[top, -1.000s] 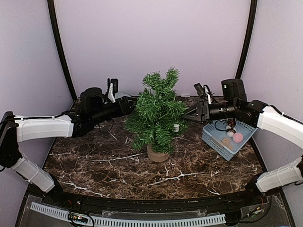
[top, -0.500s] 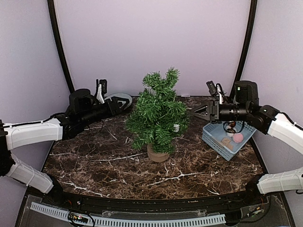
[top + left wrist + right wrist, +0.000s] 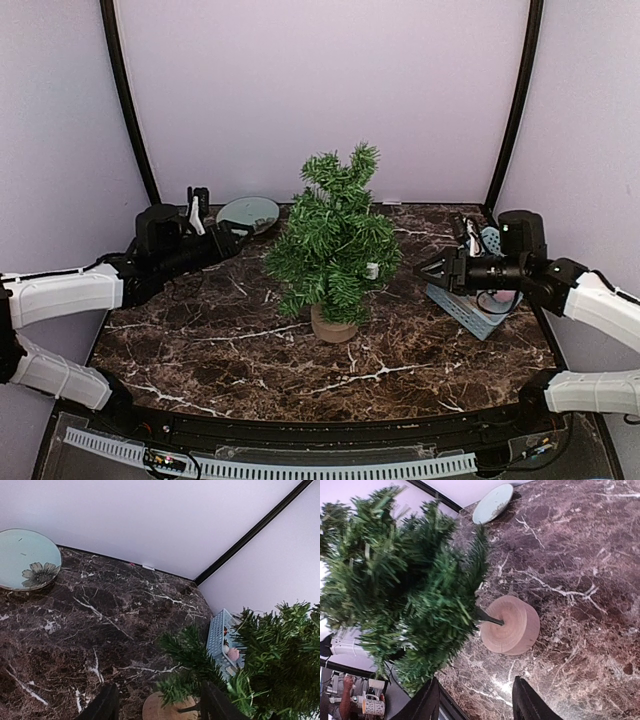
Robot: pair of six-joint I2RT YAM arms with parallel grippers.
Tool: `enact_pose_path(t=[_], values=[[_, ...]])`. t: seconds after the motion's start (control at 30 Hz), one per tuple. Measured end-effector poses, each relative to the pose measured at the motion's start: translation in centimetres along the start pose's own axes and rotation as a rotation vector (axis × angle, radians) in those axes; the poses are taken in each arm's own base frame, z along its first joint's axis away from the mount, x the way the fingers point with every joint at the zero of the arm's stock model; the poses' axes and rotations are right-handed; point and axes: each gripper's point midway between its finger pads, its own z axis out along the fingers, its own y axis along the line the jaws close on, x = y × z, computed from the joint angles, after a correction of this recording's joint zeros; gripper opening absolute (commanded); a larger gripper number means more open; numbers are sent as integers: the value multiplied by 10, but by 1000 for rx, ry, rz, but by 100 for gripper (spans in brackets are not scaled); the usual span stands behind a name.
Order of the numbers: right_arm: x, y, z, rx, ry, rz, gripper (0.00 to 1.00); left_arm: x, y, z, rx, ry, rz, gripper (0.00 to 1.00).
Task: Decorate the small christmas tree
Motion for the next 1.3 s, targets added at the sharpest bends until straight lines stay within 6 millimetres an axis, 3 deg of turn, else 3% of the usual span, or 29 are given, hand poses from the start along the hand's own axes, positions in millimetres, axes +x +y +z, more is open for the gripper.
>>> enact_pose_path(t=[0.2,0.37,0.67,0.87,1.03,1.3], values=[[41,-42,22,66,88,97,48,20,21,-3,-43,39,-33,53],[59,-56,43,82,128,139,47,39,31,-7,-54,82,-51,49],[77,-64,86,81,187,140,45,100,49,-17,-27,243,-94,47],[86,-69,113,64,202,163,43,130,45,-3,25,317,-91,47],[88,-62,134,29,208,159,41,170,35,9,73,408,-86,47],[81,-64,156,7,191,166,39,187,27,20,122,431,-106,48]])
